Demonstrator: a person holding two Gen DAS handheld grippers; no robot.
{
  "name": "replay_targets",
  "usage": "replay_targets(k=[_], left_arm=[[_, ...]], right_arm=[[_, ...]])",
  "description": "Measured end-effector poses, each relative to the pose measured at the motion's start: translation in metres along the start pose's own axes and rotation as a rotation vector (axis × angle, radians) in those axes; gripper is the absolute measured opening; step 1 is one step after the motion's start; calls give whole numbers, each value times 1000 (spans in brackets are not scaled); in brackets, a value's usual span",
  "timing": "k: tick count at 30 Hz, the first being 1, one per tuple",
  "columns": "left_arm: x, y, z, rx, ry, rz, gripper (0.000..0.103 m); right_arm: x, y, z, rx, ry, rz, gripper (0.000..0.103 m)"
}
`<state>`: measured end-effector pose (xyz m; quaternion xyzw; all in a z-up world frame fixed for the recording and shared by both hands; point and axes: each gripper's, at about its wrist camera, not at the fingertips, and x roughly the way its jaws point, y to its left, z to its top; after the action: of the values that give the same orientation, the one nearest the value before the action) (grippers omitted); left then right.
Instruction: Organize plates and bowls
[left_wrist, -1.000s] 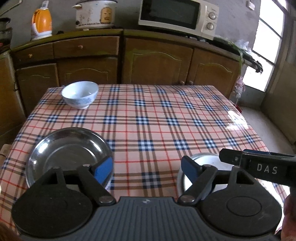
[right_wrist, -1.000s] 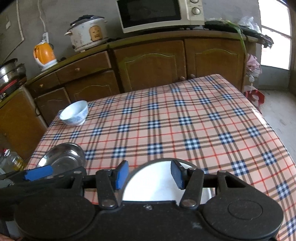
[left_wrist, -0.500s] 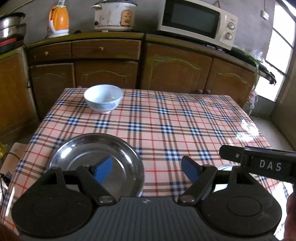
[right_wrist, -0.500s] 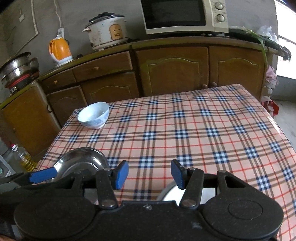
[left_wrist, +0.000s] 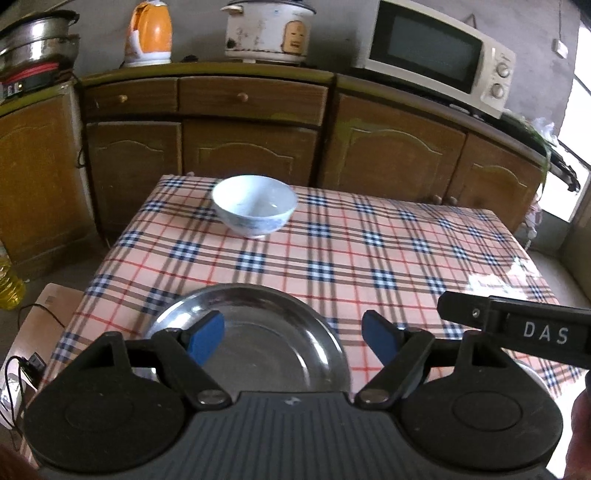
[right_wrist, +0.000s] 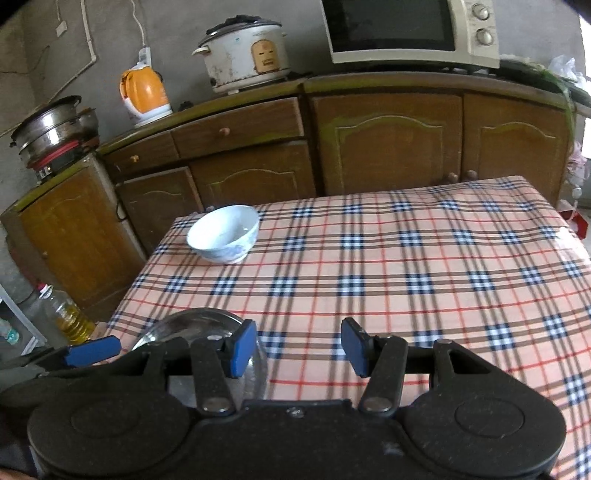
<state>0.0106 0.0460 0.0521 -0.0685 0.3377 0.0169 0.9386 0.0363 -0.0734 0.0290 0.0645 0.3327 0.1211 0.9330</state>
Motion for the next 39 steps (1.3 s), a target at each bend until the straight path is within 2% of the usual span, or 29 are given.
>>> replay_targets(k=[10, 19, 25, 28, 31, 35, 39], left_arm=[[27, 35, 32, -28, -21, 46, 83], [67, 60, 70, -10, -43, 79, 83], [115, 67, 100, 20, -26, 119, 83], [138, 75, 109, -2, -7, 121, 83], [160, 84, 115, -28, 16, 117, 83], [190, 85, 119, -15, 51, 124, 83], [215, 84, 119, 5, 81, 123, 78]], right_arm=[[48, 29, 33, -13, 1, 63, 63], [111, 51, 68, -28, 4, 107, 64], [167, 47, 88, 18, 42, 105, 64], [198, 39, 93, 61, 71, 98, 64], [229, 33, 93, 81, 114, 86, 64], [259, 30, 94, 98, 128, 81, 65], [283, 33, 98, 80, 138, 71, 65]])
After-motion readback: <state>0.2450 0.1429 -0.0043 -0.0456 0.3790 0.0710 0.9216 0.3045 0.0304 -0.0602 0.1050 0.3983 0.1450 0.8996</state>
